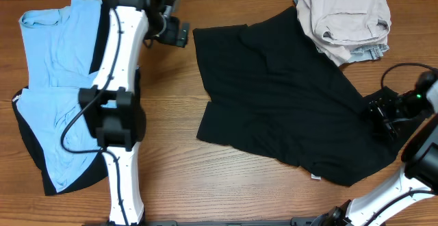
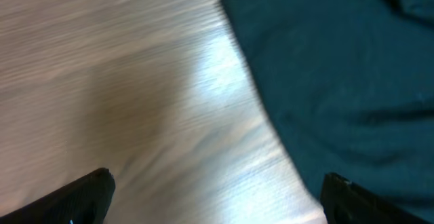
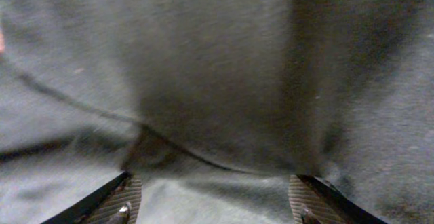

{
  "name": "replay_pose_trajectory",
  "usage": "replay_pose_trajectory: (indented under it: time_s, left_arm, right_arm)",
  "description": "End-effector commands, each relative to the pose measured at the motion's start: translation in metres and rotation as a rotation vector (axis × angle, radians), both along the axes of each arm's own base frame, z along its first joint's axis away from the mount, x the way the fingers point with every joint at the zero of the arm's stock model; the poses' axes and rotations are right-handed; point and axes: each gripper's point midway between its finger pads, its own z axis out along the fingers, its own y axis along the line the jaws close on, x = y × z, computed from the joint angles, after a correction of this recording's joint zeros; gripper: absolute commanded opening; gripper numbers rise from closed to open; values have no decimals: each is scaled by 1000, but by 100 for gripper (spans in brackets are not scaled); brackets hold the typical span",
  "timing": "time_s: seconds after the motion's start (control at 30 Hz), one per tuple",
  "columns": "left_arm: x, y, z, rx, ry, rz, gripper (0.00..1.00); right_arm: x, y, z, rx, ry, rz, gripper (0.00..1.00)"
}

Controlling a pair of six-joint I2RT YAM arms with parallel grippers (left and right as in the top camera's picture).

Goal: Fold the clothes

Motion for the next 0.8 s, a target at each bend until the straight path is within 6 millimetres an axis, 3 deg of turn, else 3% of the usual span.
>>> replay_pose_trajectory:
  time_s: [0.0, 0.23, 0.43, 0.63, 0.77]
  left_arm:
    - [4, -43, -31, -58, 2, -157, 100]
    - [22, -86, -75, -36, -51, -220, 100]
    - [34, -83, -91, 70, -78, -123, 100]
    - [41, -63, -108, 140, -70, 43, 100]
    - [41, -63, -122, 139, -53, 56, 100]
  right_arm:
    - [30, 12, 42, 42, -210, 80, 75]
    - [45, 22, 122, -109, -416, 154, 76]
    - [42, 24, 170, -201, -539, 164, 76]
    - [39, 27, 176, -210, -550, 173, 76]
    - [40, 28, 176, -209, -551, 178, 75]
